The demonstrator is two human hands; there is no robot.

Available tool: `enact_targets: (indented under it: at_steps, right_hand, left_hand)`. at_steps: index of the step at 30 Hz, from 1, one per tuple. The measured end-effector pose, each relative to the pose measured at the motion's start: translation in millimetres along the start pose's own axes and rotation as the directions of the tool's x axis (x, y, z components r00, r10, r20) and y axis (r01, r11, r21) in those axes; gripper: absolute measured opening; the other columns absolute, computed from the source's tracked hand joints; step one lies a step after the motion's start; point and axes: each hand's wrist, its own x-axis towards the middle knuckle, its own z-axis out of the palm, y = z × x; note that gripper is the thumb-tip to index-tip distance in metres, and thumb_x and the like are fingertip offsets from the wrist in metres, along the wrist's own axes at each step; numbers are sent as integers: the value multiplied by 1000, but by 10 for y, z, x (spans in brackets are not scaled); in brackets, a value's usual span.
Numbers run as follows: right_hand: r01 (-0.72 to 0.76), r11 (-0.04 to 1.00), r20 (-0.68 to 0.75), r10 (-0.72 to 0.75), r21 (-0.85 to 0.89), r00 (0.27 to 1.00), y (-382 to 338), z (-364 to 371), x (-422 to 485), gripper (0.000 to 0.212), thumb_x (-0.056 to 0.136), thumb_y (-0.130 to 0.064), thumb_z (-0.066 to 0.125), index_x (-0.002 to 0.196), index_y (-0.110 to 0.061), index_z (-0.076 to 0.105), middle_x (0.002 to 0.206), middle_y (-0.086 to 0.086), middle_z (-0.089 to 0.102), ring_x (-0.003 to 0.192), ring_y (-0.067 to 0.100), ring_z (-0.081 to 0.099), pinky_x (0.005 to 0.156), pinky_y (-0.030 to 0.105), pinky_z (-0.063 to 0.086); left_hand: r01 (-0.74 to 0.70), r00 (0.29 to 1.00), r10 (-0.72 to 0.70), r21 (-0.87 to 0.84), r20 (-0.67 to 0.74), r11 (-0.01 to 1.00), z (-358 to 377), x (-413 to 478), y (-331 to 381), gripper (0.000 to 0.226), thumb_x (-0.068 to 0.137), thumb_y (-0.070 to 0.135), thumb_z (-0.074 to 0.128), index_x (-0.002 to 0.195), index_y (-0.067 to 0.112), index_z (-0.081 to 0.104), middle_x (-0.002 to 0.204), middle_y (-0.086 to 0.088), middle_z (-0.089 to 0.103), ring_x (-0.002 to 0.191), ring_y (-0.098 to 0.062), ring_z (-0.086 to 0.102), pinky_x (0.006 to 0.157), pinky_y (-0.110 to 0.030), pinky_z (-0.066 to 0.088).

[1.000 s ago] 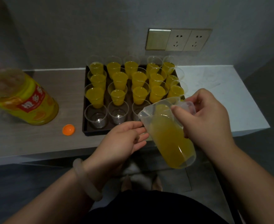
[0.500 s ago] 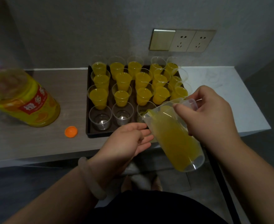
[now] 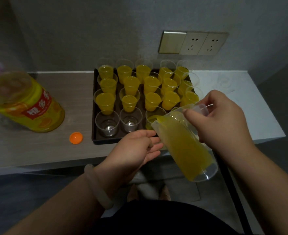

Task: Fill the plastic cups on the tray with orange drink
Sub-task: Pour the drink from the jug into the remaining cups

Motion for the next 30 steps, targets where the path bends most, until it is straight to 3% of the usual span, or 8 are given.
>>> enact_targets:
  at_steps: [16, 23, 30]
  right_hand:
    - [13, 1000, 16, -13, -13, 1000, 21, -37, 1, 27, 79, -39, 69, 82, -20, 51, 73, 4, 59, 61, 25, 61, 57, 44, 56]
    - [24, 999, 18, -24, -25, 1000, 23, -53, 23, 27, 79, -37, 69, 79, -19, 49, 71, 3, 58, 59, 26, 60, 54, 38, 53]
    - [25, 1000, 35, -24, -16, 999, -1, -84, 28, 25, 79, -37, 69, 79, -20, 50, 74, 4, 60, 61, 26, 61, 56, 45, 57]
  left_hand:
    - [-7, 1000, 7, -23, -5, 1000, 51, 17, -69, 56, 89, -17, 26, 141, 0, 37, 137, -21, 51, 123, -29, 53, 100, -37, 44]
    - [-18, 1000, 18, -18, 0, 1000, 80, 5, -68, 56, 89, -17, 25, 141, -2, 36, 136, -22, 50, 123, -30, 53, 98, -35, 44]
    - [-23, 1000, 23, -12, 8, 1000, 98, -30, -49, 54, 90, -16, 25, 141, -2, 37, 135, -21, 52, 123, -29, 53, 101, -36, 44]
